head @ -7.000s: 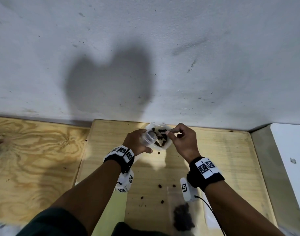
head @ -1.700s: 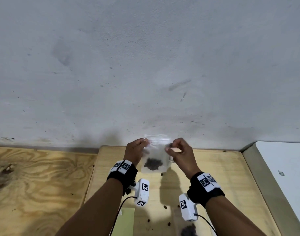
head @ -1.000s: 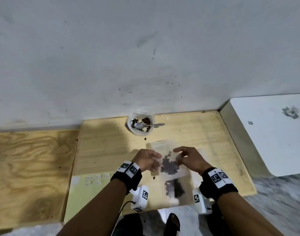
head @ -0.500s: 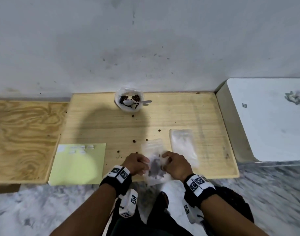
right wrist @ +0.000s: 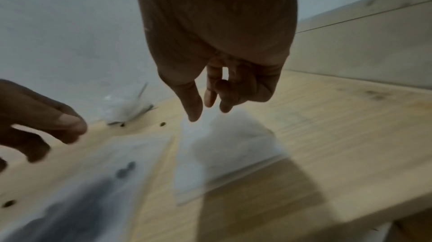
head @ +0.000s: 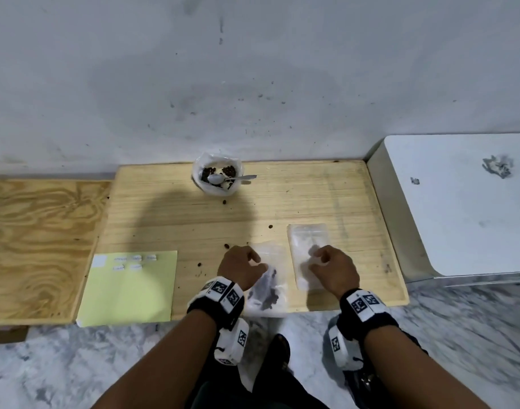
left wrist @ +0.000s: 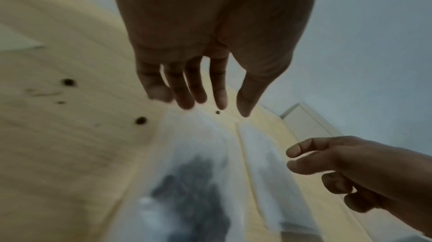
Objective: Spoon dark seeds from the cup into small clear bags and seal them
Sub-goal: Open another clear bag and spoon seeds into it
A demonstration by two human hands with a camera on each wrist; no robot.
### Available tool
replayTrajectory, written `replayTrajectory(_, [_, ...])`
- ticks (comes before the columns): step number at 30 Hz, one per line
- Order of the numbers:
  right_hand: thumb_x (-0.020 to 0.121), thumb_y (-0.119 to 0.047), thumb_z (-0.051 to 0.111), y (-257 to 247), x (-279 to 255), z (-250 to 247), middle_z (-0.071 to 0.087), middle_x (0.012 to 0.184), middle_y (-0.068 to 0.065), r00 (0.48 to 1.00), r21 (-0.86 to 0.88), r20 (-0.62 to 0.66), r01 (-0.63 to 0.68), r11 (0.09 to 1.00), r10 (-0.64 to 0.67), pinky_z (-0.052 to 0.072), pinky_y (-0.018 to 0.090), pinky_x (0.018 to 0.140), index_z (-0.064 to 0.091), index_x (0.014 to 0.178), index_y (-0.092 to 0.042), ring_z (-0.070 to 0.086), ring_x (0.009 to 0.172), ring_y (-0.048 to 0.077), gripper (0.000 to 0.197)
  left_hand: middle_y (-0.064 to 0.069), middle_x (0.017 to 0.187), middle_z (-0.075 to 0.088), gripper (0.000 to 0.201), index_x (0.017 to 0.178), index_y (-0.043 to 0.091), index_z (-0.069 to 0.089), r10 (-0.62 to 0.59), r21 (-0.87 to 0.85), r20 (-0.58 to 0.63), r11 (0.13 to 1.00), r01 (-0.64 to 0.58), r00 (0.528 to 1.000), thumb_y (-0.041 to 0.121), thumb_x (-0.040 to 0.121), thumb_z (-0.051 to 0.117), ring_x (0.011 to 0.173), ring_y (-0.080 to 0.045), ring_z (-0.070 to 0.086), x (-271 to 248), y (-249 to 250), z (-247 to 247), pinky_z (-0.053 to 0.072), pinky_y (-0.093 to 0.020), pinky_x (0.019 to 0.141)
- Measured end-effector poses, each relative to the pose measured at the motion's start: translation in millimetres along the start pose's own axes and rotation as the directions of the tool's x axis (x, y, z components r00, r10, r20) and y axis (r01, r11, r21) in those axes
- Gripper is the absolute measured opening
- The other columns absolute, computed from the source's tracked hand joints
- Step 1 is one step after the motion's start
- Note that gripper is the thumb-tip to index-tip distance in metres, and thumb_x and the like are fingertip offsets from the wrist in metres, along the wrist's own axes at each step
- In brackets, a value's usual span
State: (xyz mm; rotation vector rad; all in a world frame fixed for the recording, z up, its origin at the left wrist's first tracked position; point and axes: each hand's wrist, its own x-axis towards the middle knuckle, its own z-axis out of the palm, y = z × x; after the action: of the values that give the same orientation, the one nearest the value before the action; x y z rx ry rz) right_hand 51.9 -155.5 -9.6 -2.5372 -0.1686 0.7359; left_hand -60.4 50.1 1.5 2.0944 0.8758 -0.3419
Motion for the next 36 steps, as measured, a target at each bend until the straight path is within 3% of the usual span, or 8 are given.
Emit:
replayTrajectory(6, [0.069,-0.058,0.081,26,16,-9,0.048,0.132,0.010,0.988,-0.063,0.005,-0.155,0.986,0.156,0.050,0.041,0.088,0.040,0.137,-0.022,0.058,0.115,0.032,0.088,0.001,0.104,0.065,0.013,0.082,0.027,0.063,0.063,0.023,0.061,0.998,-0.064,0.996,0.036,0.079,0.072,0.096,-0.019,0.063,13,50,44,0.050,-0.028,0.081])
replayTrajectory(9, [0.064,-0.059,0.083,28,19,-3,0.049,0.132,0.010,0.985,-0.091,0.042,-0.161,0.983,0.165,0.051,0.044,0.091,0.032,0.140,-0.022,0.057,0.118,0.033,0.099,-0.002,0.110,0.068,0.013,0.083,0.026,0.064,0.016,-0.050,0.113,0.999,-0.011,0.993,0.032,0.078,0.075,0.101,-0.019,0.064,17,61,64,0.051,-0.028,0.087])
replayTrajectory(15, [0.075,-0.031,0.076,36,23,-1,0.062,0.103,0.002,0.989,0.011,0.053,-0.138,0.990,0.138,0.048,0.035,0.075,0.039,0.126,-0.027,0.062,0.095,0.029,0.063,-0.003,0.122,0.063,0.031,0.105,0.020,0.065,-0.129,-0.115,0.152,0.982,0.147,0.980,0.032,0.077,0.075,0.112,-0.020,0.060,25,66,85,0.048,-0.028,0.094])
replayTrajectory(19, [0.077,-0.016,0.070,45,25,-5,0.063,0.083,-0.005,0.990,0.107,0.038,-0.139,0.984,0.135,0.043,0.029,0.067,0.054,0.089,-0.026,0.061,0.083,0.023,0.022,-0.004,0.124,0.062,0.031,0.107,0.019,0.065,-0.142,-0.117,0.152,0.980,0.161,0.978,0.029,0.080,0.073,0.114,-0.021,0.058,28,65,88,0.047,-0.029,0.095])
replayTrajectory(23, [0.080,-0.018,0.066,49,25,-10,0.064,0.076,-0.009,0.992,0.151,0.040,-0.126,0.981,0.121,0.041,0.023,0.058,0.063,0.079,-0.020,0.061,0.073,0.015,0.004,-0.005,0.124,0.063,0.032,0.111,0.017,0.065,-0.155,-0.118,0.162,0.978,0.175,0.975,0.028,0.081,0.073,0.114,-0.023,0.059,29,64,87,0.047,-0.030,0.095])
replayTrajectory(27, [0.085,-0.022,0.065,55,30,-11,0.068,0.084,-0.003,0.997,0.137,0.007,-0.081,0.987,0.081,0.050,0.029,0.072,0.067,0.087,-0.021,0.064,0.083,0.022,0.003,-0.005,0.125,0.063,0.034,0.113,0.015,0.065,-0.158,-0.104,0.138,0.979,0.173,0.978,0.026,0.082,0.071,0.116,-0.023,0.059,28,64,86,0.046,-0.028,0.094])
replayTrajectory(30, [0.085,-0.017,0.071,56,30,-14,0.066,0.090,-0.007,0.998,0.182,-0.011,-0.058,0.982,0.061,0.051,0.031,0.083,0.065,0.107,-0.028,0.061,0.089,0.018,0.025,-0.004,0.126,0.062,0.034,0.114,0.017,0.064,-0.158,-0.112,0.147,0.978,0.176,0.976,0.027,0.082,0.070,0.115,-0.023,0.058,27,63,85,0.045,-0.027,0.092])
replayTrajectory(36, [0.088,-0.012,0.069,53,30,-21,0.067,0.085,-0.009,0.999,0.327,-0.001,0.037,0.944,-0.039,0.045,0.023,0.079,0.068,0.078,-0.024,0.060,0.086,0.011,0.016,-0.003,0.128,0.057,0.032,0.115,0.021,0.062,-0.107,-0.156,0.162,0.979,0.132,0.981,0.027,0.084,0.068,0.115,-0.023,0.056,28,65,87,0.042,-0.025,0.087])
